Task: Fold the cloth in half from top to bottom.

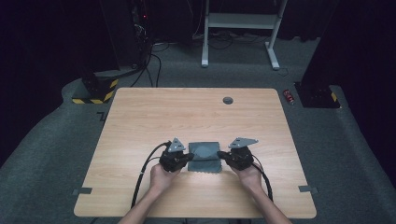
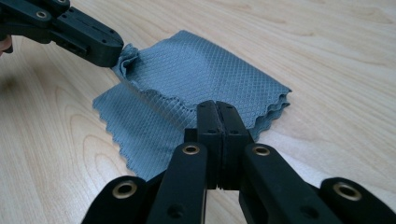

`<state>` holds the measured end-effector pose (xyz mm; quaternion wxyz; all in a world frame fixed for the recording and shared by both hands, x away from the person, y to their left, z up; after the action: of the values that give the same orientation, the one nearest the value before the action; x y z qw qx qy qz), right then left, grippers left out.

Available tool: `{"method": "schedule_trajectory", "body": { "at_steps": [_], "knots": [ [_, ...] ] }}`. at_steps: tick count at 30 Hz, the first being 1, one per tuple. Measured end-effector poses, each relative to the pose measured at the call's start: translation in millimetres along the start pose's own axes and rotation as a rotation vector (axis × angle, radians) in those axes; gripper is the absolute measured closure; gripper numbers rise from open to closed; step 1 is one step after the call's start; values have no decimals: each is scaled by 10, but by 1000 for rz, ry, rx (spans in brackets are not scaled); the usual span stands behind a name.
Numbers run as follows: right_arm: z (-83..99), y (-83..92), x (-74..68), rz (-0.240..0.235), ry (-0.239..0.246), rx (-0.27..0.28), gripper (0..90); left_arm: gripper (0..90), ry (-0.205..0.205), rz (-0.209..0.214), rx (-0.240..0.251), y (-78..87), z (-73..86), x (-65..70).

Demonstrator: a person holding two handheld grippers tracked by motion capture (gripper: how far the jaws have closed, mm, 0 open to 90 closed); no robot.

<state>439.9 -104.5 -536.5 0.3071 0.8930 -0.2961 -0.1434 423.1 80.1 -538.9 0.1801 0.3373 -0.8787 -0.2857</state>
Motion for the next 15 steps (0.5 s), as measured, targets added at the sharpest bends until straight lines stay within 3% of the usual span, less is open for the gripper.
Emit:
{"method": "schedule_trajectory", "body": {
  "at_steps": [15],
  "knots": [
    [178, -30, -137, -13, 24, -32, 892, 888, -29, -11, -43, -29, 170, 58]
  ]
}}
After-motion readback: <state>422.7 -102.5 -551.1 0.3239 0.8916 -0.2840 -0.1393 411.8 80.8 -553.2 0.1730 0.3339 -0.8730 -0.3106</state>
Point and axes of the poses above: each handheld gripper's, and its own axes: y roughly backward along the jaws, z roughly out of its underside, x roughly to its right, the point moved 7 cm from there along -y, roughly forward along the jaws, and after that the axes turned 2 degrees about y, right-handed, at the moved point
